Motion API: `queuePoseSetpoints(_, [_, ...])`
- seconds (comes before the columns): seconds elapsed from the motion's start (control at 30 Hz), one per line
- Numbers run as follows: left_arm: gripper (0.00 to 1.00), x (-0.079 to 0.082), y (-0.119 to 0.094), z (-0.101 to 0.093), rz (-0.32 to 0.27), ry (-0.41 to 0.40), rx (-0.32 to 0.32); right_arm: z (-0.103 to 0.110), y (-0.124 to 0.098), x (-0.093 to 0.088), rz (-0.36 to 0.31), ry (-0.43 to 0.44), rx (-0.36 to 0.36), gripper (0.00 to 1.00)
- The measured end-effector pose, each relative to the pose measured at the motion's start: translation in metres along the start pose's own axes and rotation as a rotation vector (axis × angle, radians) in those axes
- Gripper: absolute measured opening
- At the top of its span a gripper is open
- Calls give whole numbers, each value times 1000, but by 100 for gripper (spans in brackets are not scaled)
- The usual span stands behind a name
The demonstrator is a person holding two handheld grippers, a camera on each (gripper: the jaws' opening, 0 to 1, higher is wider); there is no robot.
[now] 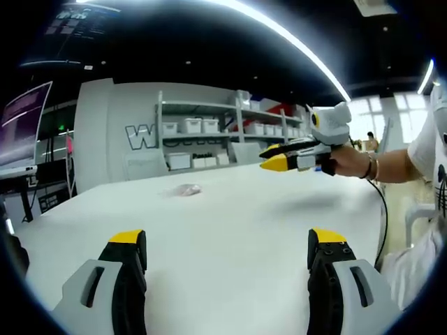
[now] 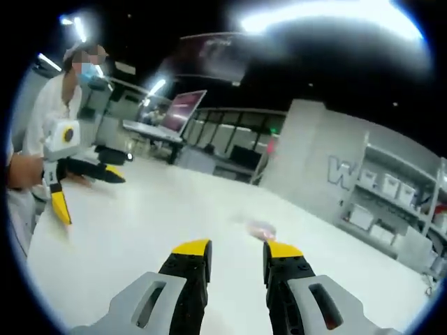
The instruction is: Open the resealable bag by pulling the two sides of the seal apart until the entire bag opening is separated and visibly accessible.
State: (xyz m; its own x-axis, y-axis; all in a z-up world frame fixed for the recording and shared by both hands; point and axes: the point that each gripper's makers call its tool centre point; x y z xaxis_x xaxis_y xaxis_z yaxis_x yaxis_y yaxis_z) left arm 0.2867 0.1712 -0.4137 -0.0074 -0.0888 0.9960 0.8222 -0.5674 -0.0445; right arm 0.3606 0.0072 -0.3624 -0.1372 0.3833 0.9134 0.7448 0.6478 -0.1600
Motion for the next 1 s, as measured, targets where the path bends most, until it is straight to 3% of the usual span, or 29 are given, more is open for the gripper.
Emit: queuePoseSetpoints(1.0, [95,0,0,0,3,5,3,-17,46,-20,82,-75,19,25])
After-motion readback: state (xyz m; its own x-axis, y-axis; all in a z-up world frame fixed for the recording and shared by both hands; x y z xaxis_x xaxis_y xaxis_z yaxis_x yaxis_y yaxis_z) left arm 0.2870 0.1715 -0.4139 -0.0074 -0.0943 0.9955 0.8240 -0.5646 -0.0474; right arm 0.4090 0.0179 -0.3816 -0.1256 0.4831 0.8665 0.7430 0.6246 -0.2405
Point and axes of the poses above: the point that each gripper's makers call its tool centre point, and the gripper's own axes: y roughly forward along the fingers, z roughly to its left, x roughly out of its top, and after that the axes turned 6 degrees about x, right-handed
